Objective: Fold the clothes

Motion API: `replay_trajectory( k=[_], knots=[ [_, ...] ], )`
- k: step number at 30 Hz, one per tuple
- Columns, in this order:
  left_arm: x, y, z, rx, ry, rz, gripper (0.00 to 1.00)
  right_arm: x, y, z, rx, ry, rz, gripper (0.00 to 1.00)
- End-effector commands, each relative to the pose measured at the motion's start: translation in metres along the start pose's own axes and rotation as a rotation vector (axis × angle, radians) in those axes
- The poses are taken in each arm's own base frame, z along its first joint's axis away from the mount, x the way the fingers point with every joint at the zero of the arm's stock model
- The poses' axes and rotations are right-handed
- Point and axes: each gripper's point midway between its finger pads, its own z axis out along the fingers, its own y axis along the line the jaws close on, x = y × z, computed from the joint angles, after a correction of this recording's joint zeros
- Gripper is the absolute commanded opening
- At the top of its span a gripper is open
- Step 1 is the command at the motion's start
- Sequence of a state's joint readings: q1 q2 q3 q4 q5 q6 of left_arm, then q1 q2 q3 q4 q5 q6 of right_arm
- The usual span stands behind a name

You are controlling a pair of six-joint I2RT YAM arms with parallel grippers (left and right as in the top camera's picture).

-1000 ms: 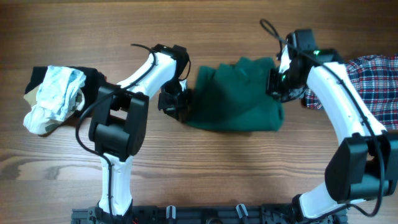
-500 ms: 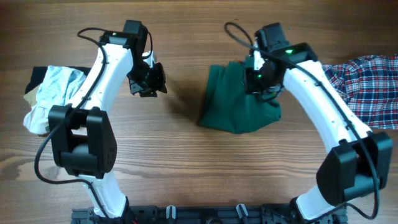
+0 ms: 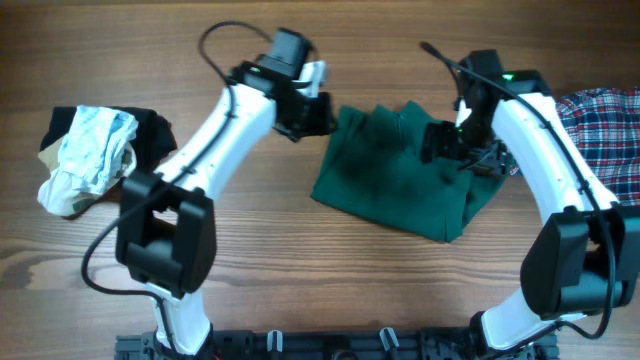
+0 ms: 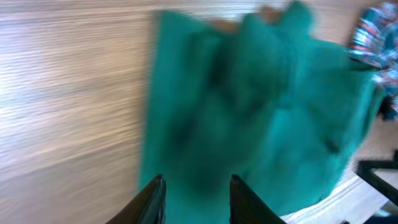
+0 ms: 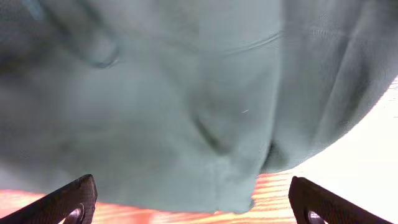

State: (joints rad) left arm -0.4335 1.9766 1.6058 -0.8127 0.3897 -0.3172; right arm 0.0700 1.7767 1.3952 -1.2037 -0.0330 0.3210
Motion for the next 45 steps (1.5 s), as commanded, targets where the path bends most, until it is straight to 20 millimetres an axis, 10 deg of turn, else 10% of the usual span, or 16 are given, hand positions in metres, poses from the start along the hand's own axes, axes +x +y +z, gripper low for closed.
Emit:
replay_trajectory(
  k=[1,10,17,27,30,32,35,45],
  knots=[
    [0.006,-0.042,0.024,0.017,-0.033,0.141,0.32,0.001,-0.017,0.017,-0.048,0.045,0.102,1.0],
    [0.006,-0.039,0.09,-0.023,-0.035,0.292,0.28,0.042,-0.029,0.081,-0.205,0.171,0.293,1.0],
    [0.015,0.013,0.109,-0.2,0.027,0.247,0.18,0.075,-0.031,0.09,-0.223,0.284,0.323,1.0],
    [0.04,0.044,0.098,-0.29,0.134,0.08,0.13,0.033,-0.001,0.123,-0.462,0.029,0.313,0.98],
    [0.04,0.043,0.098,-0.285,0.135,0.076,0.13,0.015,0.012,0.114,-0.555,-0.047,0.238,0.68],
    [0.04,0.043,0.098,-0.283,0.134,0.073,0.14,-0.001,0.024,0.103,-0.638,-0.125,0.154,0.29],
    [0.04,0.043,0.098,-0.283,0.135,0.073,0.14,-0.005,0.026,0.099,-0.649,-0.139,0.133,0.06],
    [0.035,0.041,0.093,-0.277,0.117,0.071,0.13,0.003,-0.011,0.077,-0.355,-0.032,0.11,0.04]
  ],
)
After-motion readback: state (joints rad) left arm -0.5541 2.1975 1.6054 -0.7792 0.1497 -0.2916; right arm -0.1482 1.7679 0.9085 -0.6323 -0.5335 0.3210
